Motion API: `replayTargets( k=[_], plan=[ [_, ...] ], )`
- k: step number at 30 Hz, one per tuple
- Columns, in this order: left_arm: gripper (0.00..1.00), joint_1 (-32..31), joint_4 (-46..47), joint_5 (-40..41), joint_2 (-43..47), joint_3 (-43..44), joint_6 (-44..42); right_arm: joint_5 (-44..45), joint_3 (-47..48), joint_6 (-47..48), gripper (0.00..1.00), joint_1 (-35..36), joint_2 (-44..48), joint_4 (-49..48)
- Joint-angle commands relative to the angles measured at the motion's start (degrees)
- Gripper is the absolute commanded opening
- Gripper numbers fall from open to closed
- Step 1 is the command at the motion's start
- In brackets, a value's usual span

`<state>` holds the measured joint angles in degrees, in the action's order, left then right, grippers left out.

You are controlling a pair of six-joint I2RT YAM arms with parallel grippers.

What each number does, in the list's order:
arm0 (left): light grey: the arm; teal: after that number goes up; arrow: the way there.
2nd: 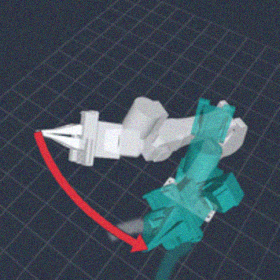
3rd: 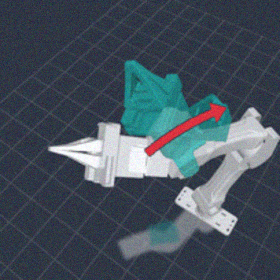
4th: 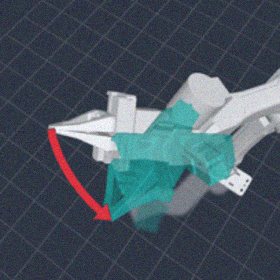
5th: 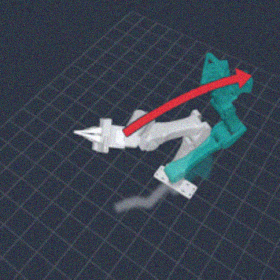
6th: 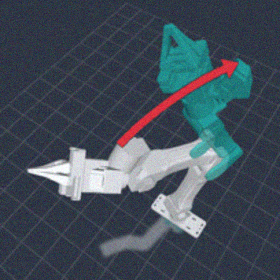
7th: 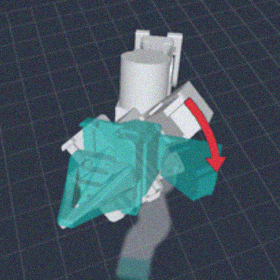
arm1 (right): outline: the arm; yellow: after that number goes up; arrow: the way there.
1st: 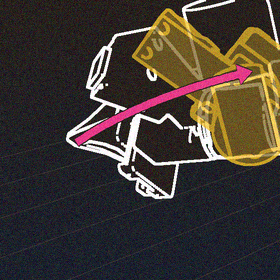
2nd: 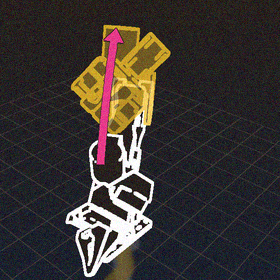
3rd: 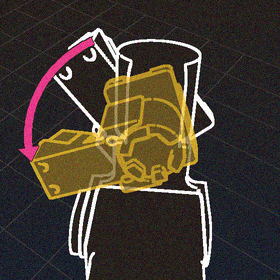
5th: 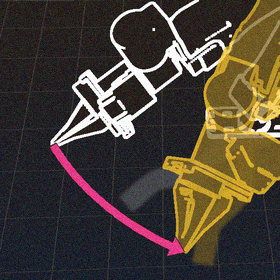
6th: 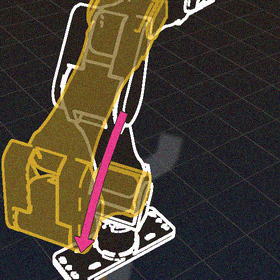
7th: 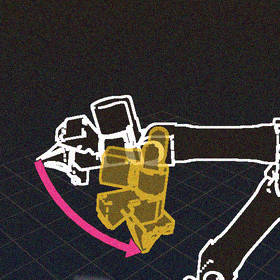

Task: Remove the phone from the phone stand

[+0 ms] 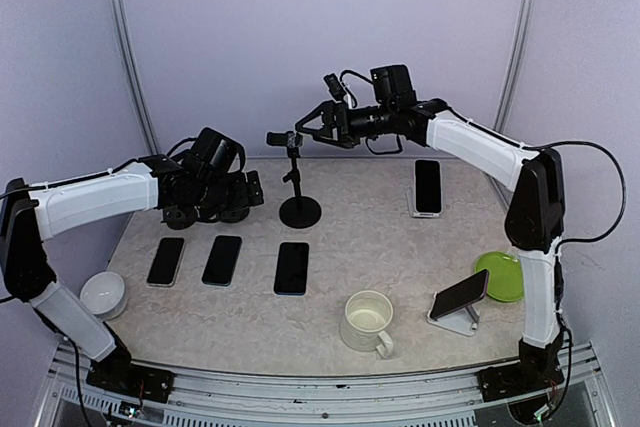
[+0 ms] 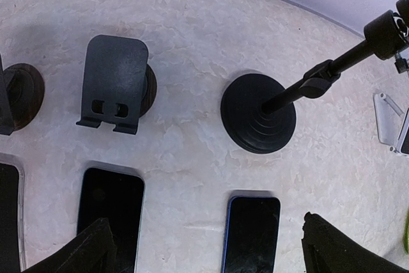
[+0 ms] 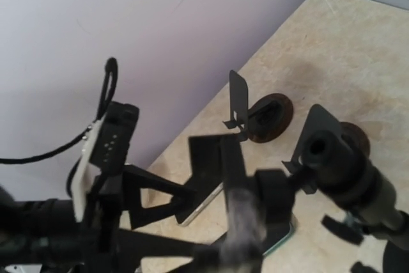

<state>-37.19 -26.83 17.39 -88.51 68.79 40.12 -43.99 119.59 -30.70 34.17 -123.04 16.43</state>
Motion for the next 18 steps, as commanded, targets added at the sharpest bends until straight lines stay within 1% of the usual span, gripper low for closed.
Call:
replayTargets(
  k=[1, 7, 11, 14, 18],
  plan=[
    [0.99, 0.6, 1.2, 0.1, 2.0, 1.3, -1.7, -0.3, -4.5, 0.3, 0.99, -2.8, 7.0, -3.6],
    [0.99, 1.4, 0.7, 0.9, 3.1, 2.5, -2.7, 0.9, -11.5, 3.1, 0.99, -8.5, 14.5, 0.1],
    [0.99, 1.8, 0.2, 2.2, 4.2, 3.3, -3.2, 3.2, -18.7, 4.0, 1.00, -14.5, 20.1, 2.6],
    [0.99, 1.9, 1.0, 2.5, 5.3, 3.0, -3.9, 7.0, -22.3, 7.9, 1.00, -17.5, 23.2, 6.2],
    [0.99, 2.2, 1.4, 2.9, 6.1, 2.8, -4.3, 13.6, -24.9, 11.7, 1.00, -20.8, 25.1, 12.9]
  ],
)
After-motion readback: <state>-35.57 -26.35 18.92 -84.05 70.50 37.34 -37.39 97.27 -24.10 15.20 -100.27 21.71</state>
